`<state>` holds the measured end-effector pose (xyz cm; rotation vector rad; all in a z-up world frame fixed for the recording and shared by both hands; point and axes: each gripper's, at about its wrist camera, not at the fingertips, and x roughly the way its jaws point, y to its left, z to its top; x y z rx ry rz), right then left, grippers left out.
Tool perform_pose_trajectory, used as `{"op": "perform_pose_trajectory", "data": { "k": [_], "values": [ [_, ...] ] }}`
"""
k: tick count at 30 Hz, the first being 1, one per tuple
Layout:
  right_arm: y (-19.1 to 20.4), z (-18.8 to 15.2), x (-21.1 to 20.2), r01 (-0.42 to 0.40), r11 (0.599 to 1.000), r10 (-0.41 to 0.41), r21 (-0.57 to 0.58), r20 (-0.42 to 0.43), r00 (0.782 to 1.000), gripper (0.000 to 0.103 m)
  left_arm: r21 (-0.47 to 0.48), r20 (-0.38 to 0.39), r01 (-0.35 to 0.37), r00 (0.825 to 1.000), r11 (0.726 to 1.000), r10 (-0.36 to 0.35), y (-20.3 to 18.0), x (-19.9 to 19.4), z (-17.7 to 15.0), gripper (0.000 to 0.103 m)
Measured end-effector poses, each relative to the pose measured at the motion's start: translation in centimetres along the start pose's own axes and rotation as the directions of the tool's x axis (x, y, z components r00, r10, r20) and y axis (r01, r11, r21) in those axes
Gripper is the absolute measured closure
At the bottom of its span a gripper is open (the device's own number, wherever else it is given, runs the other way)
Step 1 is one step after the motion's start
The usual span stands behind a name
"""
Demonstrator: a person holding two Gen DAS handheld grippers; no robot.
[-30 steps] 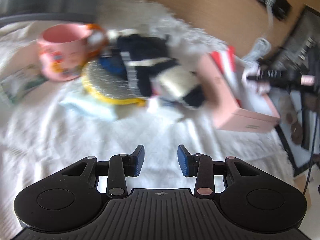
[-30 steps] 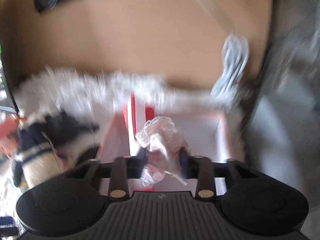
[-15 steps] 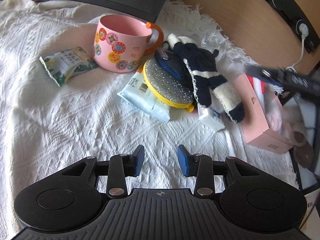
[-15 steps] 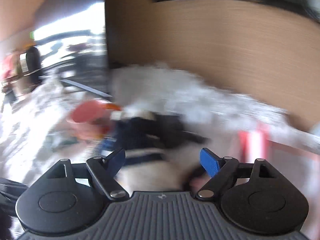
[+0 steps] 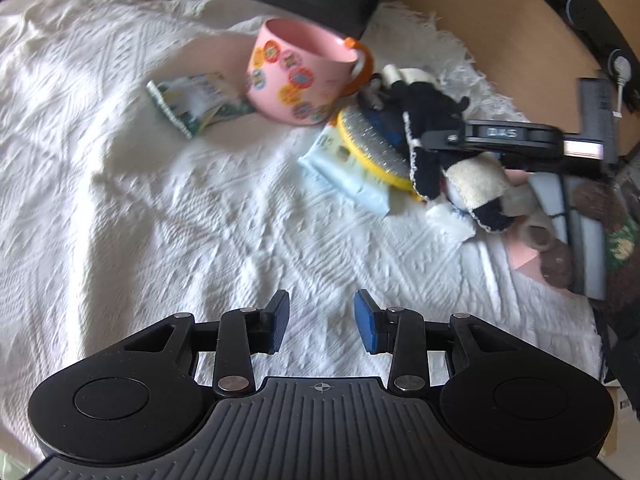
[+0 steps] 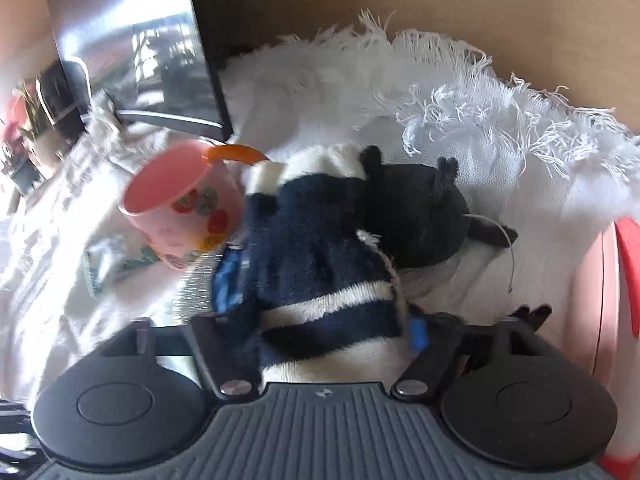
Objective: Organize soft objects
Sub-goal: 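Grasp the black-and-white striped glove with the right tool and lift it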
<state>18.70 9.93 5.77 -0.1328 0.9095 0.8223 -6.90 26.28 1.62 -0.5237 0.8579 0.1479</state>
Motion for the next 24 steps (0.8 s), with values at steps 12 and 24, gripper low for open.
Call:
{"op": "perform_pose_trajectory", "data": {
  "k": [12, 24],
  "values": [
    [2.3, -6.2, -13.6, 0.015, 0.997, -0.025, 0.072, 0.142, 0.990, 0.071, 0.086, -0.058, 0.096, 0.994, 0.992, -0.091, -3.3, 2.1, -0.1, 0.064],
    [-0.4, -20.2, -19.9, 0.325, 0.897, -0.358, 0.299, 0.061, 0.932, 0.071, 0.213, -0.095, 0.170, 0.984, 0.962, -0.153, -6.5, 4.2, 1.3, 0.064]
  ]
}}
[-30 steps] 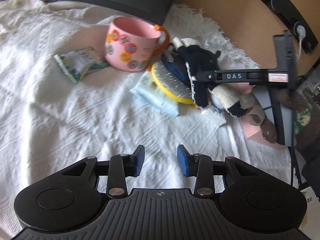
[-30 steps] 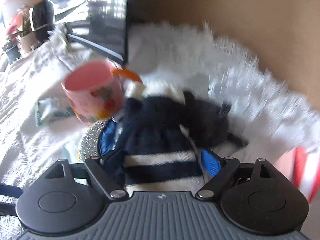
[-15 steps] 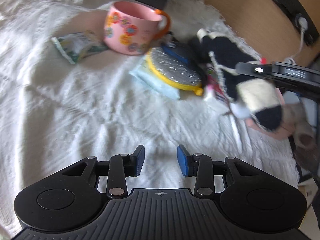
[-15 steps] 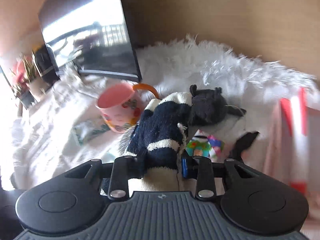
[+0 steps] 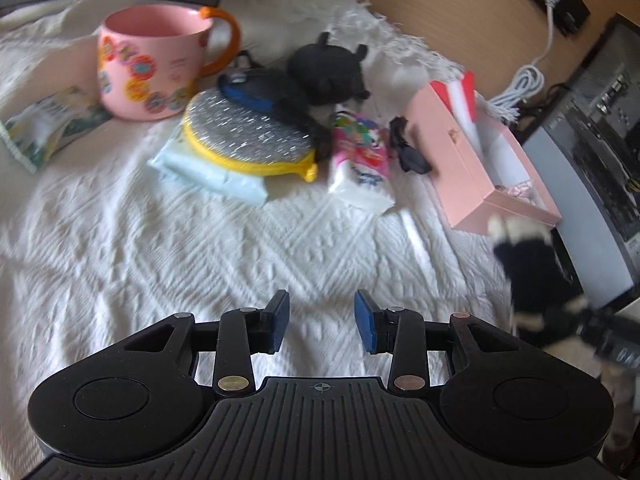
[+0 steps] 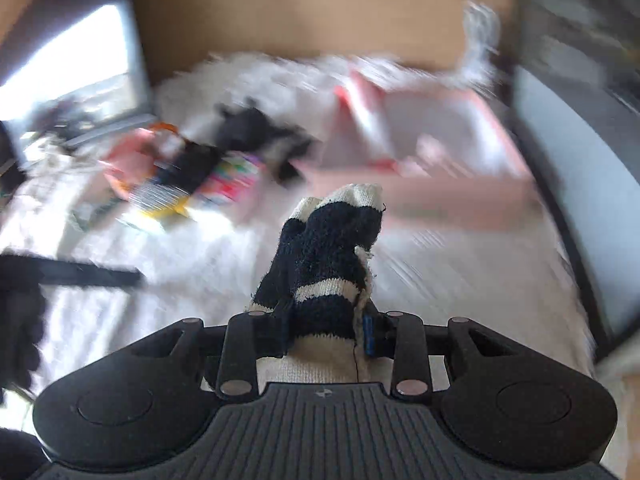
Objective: Organize soft objects
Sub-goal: 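Grasp the black-and-white striped glove with the right tool and lift it, then grasp the pink Kleenex tissue pack with left tool while right tool holds the glove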
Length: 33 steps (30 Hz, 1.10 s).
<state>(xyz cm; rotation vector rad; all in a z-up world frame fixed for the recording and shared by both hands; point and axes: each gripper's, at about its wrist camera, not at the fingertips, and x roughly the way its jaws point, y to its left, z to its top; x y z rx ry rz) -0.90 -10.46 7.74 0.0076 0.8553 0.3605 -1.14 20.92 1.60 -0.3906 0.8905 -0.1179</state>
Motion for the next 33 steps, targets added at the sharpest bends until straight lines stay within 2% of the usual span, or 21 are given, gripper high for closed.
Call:
{"op": "perform_pose_trajectory", "data": {
  "k": [2, 5, 7, 8, 11, 13, 16, 19, 22, 24, 27, 30, 33],
  "values": [
    [-0.7, -1.4, 0.3, 0.040, 0.999, -0.040, 0.017, -0.013, 0.999, 0.069, 0.030, 0.014, 0.010, 1.000, 1.000, -0.010, -0.6, 0.3, 0.4, 0.064],
    [-1.0, -2.2, 0.2, 0.047, 0.998, -0.047, 0.045, -0.004, 0.999, 0.058, 0.072, 0.047, 0.023, 0.999, 0.997, -0.027, -1.6, 0.6, 1.7, 0.064],
    [-1.1, -2.2, 0.3, 0.037, 0.997, -0.037, 0.061, 0.002, 0.999, 0.043, 0.080, 0.062, 0.030, 0.997, 0.996, -0.035, -2.2, 1.0, 3.1, 0.064],
    [-1.1, -2.2, 0.5, 0.045, 0.997, -0.046, 0.063, 0.012, 0.999, 0.040, 0.083, 0.073, 0.026, 0.997, 0.996, -0.032, -2.6, 1.3, 3.9, 0.064],
    [-1.0, -2.6, 1.6, 0.078, 0.996, -0.078, 0.049, 0.005, 0.997, 0.037, 0.115, 0.119, -0.012, 0.993, 0.993, -0.002, -3.9, 2.6, 6.5, 0.064],
    [-1.2, -3.1, 2.4, 0.074, 0.996, -0.074, 0.058, -0.002, 0.997, 0.030, 0.132, 0.152, -0.057, 0.988, 0.990, 0.037, -4.8, 3.7, 8.1, 0.064],
    [-1.4, -3.5, 3.0, 0.072, 0.995, -0.073, 0.064, 0.009, 0.997, 0.025, 0.188, 0.153, -0.095, 0.986, 0.978, 0.067, -6.0, 6.2, 9.3, 0.064],
    [-1.8, -3.7, 3.2, 0.059, 0.997, -0.060, 0.045, 0.021, 0.998, 0.022, 0.237, 0.063, -0.106, 0.994, 0.966, 0.094, -6.3, 9.2, 9.1, 0.063],
    [-1.7, -3.9, 3.3, 0.056, 0.998, -0.057, 0.021, 0.038, 0.998, 0.021, 0.317, 0.089, -0.123, 0.991, 0.940, 0.100, -7.0, 10.0, 8.1, 0.058],
    [-1.6, -4.2, 3.4, 0.062, 0.998, -0.062, 0.008, 0.057, 0.996, 0.018, 0.353, 0.092, -0.121, 0.991, 0.928, 0.094, -7.4, 10.2, 7.9, 0.050],
    [-1.4, -4.4, 3.5, 0.069, 0.998, -0.068, -0.006, 0.075, 0.995, 0.016, 0.321, 0.123, -0.155, 0.985, 0.934, 0.122, -6.8, 10.5, 8.4, 0.053],
    [-1.6, -4.4, 3.5, 0.061, 0.998, -0.061, -0.004, 0.079, 0.995, 0.016, 0.267, 0.130, -0.189, 0.979, 0.945, 0.158, -6.2, 10.8, 9.2, 0.048],
    [-1.7, -4.5, 3.5, 0.056, 0.998, -0.055, -0.010, 0.085, 0.995, 0.015, 0.295, 0.124, -0.209, 0.976, 0.932, 0.180, -6.7, 11.3, 9.5, 0.048]
  ]
}}
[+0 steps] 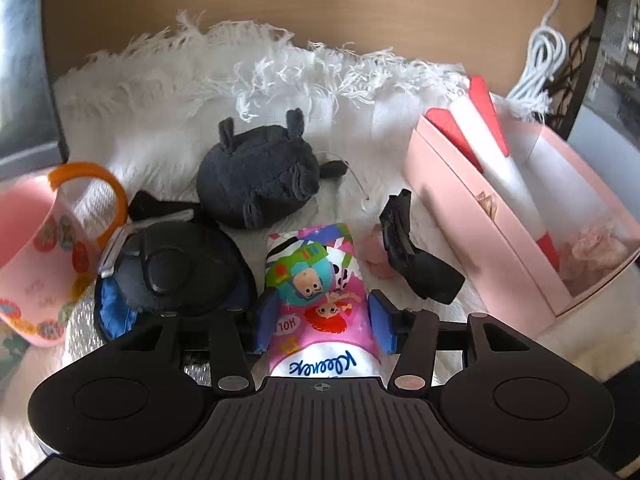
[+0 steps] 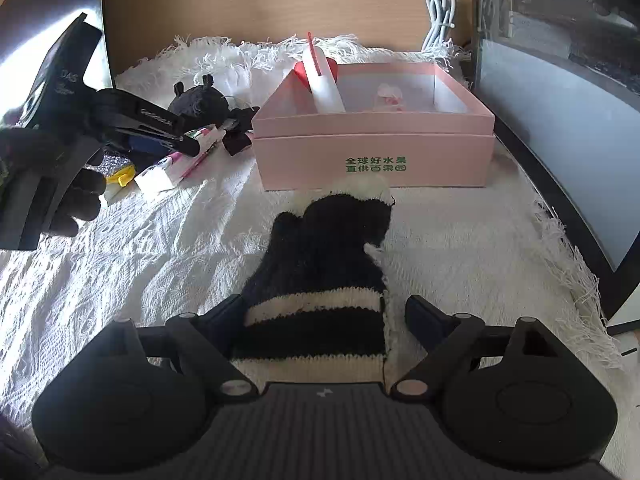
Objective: Organize soft objects
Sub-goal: 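Grasp the pink Kleenex tissue pack with left tool while right tool holds the glove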
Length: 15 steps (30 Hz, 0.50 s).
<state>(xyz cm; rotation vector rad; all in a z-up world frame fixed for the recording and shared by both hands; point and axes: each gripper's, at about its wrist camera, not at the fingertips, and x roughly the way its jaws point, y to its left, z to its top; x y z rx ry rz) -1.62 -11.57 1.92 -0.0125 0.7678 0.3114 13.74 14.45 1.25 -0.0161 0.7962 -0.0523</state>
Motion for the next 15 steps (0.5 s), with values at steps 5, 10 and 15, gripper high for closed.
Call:
{"op": "perform_pose_trajectory", "data": {
  "k": [5, 10, 15],
  "values": [
    [0.1, 0.1, 0.1, -0.008, 1.000, 0.008, -0.004, -0.011, 1.000, 0.013, -0.002, -0.015, -0.037, 0.999, 0.999, 0.037, -0.3, 1.3, 0.8, 0.048],
    [-0.2, 0.6, 0.4, -0.051, 0.999, 0.051, 0.009, -0.050, 0.997, 0.003, -0.045, -0.054, -0.051, 0.997, 0.998, 0.048, 0.6, 2.0, 1.0, 0.062],
    [-1.0, 1.1, 0.3, -0.104, 0.992, 0.110, 0.066, -0.090, 0.990, 0.000, -0.098, -0.071, 0.010, 0.997, 0.995, -0.017, 1.3, 0.1, -0.3, 0.079]
  ]
}}
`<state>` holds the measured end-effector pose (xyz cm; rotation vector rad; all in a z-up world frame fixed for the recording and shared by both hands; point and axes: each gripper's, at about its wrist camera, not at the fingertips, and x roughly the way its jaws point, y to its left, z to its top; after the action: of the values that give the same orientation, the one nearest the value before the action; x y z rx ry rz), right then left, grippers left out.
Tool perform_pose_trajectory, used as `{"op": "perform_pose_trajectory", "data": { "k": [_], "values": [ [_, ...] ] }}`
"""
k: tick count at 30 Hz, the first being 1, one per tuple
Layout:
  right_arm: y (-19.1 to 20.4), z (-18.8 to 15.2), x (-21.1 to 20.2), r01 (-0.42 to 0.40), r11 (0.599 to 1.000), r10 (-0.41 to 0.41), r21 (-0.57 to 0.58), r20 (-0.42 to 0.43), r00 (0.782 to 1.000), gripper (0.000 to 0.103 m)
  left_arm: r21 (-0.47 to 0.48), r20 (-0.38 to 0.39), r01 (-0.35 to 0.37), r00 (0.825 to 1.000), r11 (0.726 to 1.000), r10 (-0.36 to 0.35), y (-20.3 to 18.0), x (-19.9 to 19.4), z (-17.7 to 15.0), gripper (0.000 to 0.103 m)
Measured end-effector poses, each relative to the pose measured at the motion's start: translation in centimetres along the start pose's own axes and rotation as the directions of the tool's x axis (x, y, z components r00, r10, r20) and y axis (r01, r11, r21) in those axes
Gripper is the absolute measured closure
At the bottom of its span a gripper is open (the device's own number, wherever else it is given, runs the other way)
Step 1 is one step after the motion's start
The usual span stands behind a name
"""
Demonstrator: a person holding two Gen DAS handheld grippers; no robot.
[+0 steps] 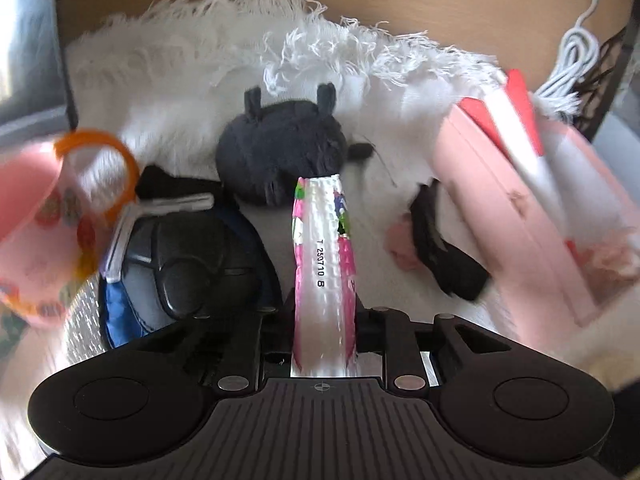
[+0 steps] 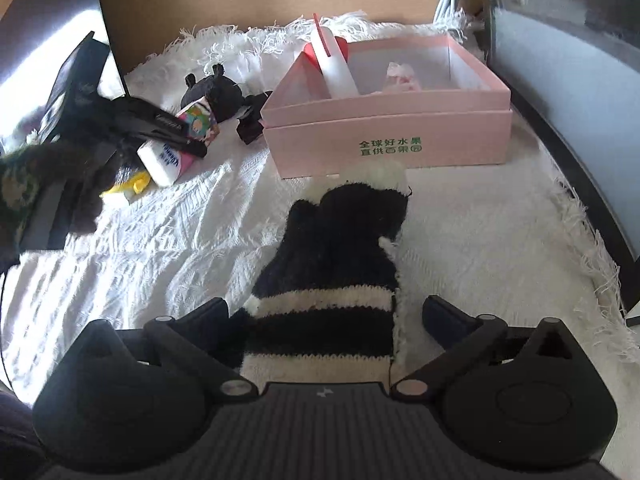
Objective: Organize soft objects
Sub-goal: 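Grasp the pink Kleenex tissue pack with left tool while right tool holds the glove, then drop the tissue pack into the pink box with left tool while right tool holds glove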
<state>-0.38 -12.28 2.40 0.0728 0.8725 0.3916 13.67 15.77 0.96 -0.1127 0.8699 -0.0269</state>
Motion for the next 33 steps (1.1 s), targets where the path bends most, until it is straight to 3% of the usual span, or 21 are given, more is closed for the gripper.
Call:
{"op": "perform_pose_trajectory", "data": {
  "k": [9, 13, 18, 25, 30, 33],
  "values": [
    [1.4, -0.4, 0.5, 0.047, 0.992, -0.050, -0.120, -0.021, 0.999, 0.000, -0.008, -0.092, 0.142, 0.986, 0.990, -0.142, -0.3, -6.1, -6.8, 0.080],
    [1.8, 0.0, 0.4, 0.074, 0.987, -0.081, -0.144, -0.039, 0.996, 0.001, 0.014, -0.114, 0.162, 0.981, 0.987, -0.159, -0.5, -7.7, -8.8, 0.080],
    [3.8, 0.1, -1.0, 0.148, 0.946, -0.145, -0.289, 0.031, 0.989, 0.001, 0.011, -0.121, 0.168, 0.979, 0.986, -0.166, -0.2, -8.6, -9.6, 0.080],
    [3.9, 1.1, -2.0, 0.106, 0.969, -0.101, -0.223, 0.034, 0.994, 0.001, 0.001, -0.120, 0.170, 0.978, 0.985, -0.169, 0.0, -9.1, -10.7, 0.080],
    [3.8, 0.9, 0.2, 0.182, 0.963, -0.182, -0.198, 0.018, 0.983, 0.001, -0.004, -0.118, 0.175, 0.978, 0.985, -0.174, 0.1, -9.1, -10.7, 0.080],
    [3.0, 1.4, 1.1, 0.185, 0.969, -0.190, -0.166, -0.018, 0.982, 0.009, -0.002, -0.116, 0.175, 0.978, 0.985, -0.174, 0.0, -9.2, -10.7, 0.080]
  ]
}}
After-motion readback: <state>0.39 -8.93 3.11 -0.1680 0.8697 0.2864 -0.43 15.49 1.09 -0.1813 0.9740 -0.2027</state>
